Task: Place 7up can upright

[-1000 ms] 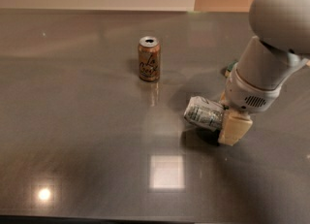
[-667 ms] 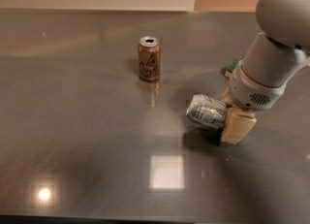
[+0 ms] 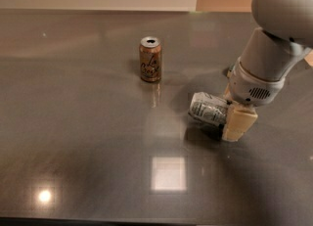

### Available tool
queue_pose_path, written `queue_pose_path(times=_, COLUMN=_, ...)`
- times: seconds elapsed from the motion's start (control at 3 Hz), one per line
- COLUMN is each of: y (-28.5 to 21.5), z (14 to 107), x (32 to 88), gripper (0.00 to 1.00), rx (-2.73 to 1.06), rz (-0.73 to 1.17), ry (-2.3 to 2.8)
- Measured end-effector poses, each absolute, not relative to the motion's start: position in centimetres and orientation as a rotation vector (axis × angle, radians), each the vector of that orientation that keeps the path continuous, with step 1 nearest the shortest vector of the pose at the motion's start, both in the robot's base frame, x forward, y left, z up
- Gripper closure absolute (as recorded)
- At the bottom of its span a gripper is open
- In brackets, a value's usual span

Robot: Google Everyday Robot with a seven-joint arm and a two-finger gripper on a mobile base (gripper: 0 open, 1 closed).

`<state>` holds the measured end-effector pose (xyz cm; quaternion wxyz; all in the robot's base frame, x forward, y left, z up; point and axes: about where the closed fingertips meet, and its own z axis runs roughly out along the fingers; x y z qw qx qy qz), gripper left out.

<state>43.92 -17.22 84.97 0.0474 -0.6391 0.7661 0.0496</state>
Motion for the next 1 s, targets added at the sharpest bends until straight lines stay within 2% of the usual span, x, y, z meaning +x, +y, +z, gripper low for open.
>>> queue_pose_path(times=0.33, y=-17.28, z=84.82, x=44.25, gripper=0.0, rx=-1.955, rz=0.144, ry=2.357)
queue_pose_path(times=1.0, y=-17.59, z=85.33, x=44.62, gripper=0.0, rx=-1.927, rz=0.16, ry=2.379)
